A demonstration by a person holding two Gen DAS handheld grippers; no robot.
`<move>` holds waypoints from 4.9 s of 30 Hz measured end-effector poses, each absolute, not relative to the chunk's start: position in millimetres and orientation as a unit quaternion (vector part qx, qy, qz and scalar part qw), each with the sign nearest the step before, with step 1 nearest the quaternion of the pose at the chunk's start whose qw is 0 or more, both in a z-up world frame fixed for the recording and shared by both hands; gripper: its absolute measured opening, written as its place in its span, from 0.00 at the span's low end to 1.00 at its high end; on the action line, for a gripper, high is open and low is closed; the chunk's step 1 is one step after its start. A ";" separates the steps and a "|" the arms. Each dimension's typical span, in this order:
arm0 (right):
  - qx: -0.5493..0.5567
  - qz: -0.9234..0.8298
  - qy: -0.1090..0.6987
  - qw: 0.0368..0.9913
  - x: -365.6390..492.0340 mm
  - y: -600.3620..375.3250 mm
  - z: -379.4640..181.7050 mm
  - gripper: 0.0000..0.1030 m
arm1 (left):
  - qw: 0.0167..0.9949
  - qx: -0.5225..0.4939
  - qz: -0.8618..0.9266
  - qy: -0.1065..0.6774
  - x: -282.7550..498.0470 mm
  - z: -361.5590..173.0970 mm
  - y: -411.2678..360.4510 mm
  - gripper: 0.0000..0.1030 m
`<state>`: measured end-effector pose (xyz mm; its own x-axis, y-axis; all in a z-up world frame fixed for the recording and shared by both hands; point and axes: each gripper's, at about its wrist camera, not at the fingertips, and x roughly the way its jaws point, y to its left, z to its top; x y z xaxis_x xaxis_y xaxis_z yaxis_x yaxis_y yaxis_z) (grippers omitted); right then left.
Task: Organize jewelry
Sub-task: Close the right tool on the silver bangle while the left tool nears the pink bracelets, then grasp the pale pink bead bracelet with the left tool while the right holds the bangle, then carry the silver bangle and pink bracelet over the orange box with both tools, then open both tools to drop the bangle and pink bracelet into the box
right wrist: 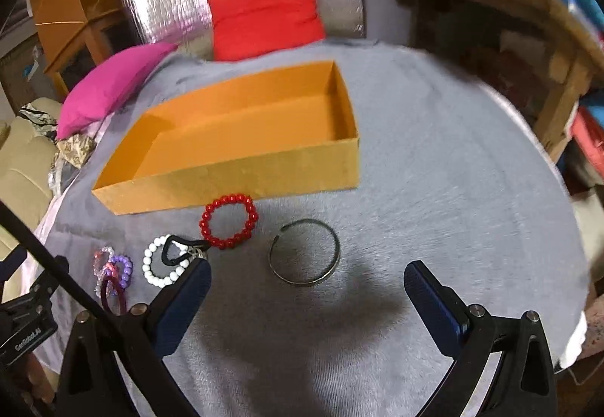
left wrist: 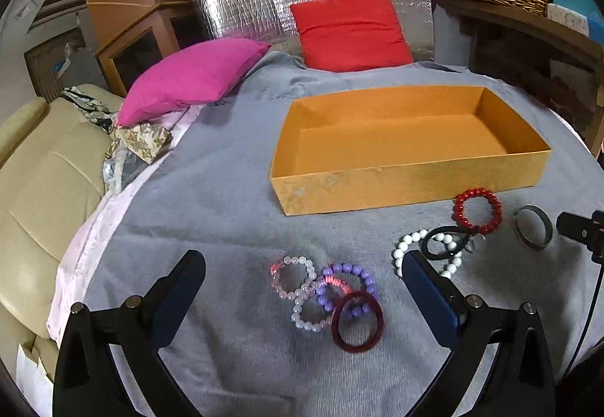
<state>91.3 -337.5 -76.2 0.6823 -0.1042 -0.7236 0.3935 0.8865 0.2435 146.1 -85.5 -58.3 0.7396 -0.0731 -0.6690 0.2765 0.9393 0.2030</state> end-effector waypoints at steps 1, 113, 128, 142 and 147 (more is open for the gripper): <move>0.199 -0.132 0.381 0.893 95.8 -339.7 -80.6 1.00 | 0.919 0.144 -0.096 0.355 149.8 -63.2 -85.7 1.00; 0.210 -0.099 0.309 0.922 239.0 -365.8 -65.3 0.63 | 0.897 0.034 -0.190 0.397 308.7 -73.2 -115.2 0.10; 0.187 -0.120 0.383 0.897 263.3 -365.4 -97.5 0.63 | 0.874 0.070 -0.198 0.438 299.7 -94.3 -132.1 0.10; 0.155 -0.139 0.408 0.889 268.1 -369.3 -103.8 0.64 | 0.863 0.058 -0.217 0.452 288.0 -89.0 -140.1 0.11; 0.165 -0.131 0.406 0.889 265.6 -368.5 -100.4 0.65 | 0.871 0.077 -0.195 0.445 288.0 -83.5 -137.7 0.34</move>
<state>265.6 -368.5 -100.4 0.6363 -0.0984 -0.7651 0.3665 0.9113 0.1876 288.0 -137.7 -83.5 0.5281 -0.2718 -0.8045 0.4086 0.9118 -0.0398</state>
